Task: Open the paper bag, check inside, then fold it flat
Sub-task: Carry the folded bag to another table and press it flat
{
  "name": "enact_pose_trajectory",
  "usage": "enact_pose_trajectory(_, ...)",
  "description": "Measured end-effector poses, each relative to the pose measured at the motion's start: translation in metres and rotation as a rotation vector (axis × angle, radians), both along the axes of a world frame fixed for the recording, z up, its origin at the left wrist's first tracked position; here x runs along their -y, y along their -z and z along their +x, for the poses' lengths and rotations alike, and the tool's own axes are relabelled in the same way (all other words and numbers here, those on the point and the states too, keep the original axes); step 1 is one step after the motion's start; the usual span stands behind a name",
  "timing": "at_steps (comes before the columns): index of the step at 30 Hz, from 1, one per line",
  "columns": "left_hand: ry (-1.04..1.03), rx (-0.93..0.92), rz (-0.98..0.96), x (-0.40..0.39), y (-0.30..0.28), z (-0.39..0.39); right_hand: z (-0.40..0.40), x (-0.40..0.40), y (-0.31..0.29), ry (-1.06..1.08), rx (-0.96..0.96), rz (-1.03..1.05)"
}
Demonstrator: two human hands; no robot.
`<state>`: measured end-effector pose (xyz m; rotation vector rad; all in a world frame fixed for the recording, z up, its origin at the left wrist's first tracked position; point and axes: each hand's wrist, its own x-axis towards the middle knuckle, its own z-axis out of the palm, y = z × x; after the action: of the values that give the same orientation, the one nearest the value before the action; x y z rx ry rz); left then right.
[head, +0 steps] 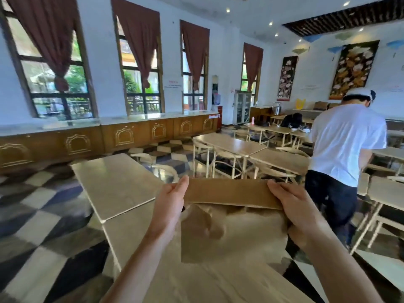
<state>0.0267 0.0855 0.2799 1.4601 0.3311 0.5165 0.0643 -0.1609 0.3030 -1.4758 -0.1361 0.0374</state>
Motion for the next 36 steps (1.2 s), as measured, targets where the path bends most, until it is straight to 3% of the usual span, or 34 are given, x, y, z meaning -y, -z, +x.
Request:
enact_pose_trajectory(8,-0.399,-0.070,-0.074,-0.089,0.000,-0.083,-0.021,-0.107,-0.003,-0.274,0.005,-0.069)
enact_pose_trajectory(20,-0.655,-0.033,-0.064,-0.209,-0.009,-0.234,-0.096,-0.290,-0.002,-0.531,-0.044,-0.032)
enact_pose_trajectory(29,-0.671,-0.017,0.061,-0.337,-0.001,-0.325,-0.170,-0.436,0.008,-0.615,-0.063,-0.018)
enact_pose_trajectory(36,-0.633,0.034,-0.019,-0.421,0.006,-0.333,-0.188,-0.521,0.004,-0.628,-0.033,-0.074)
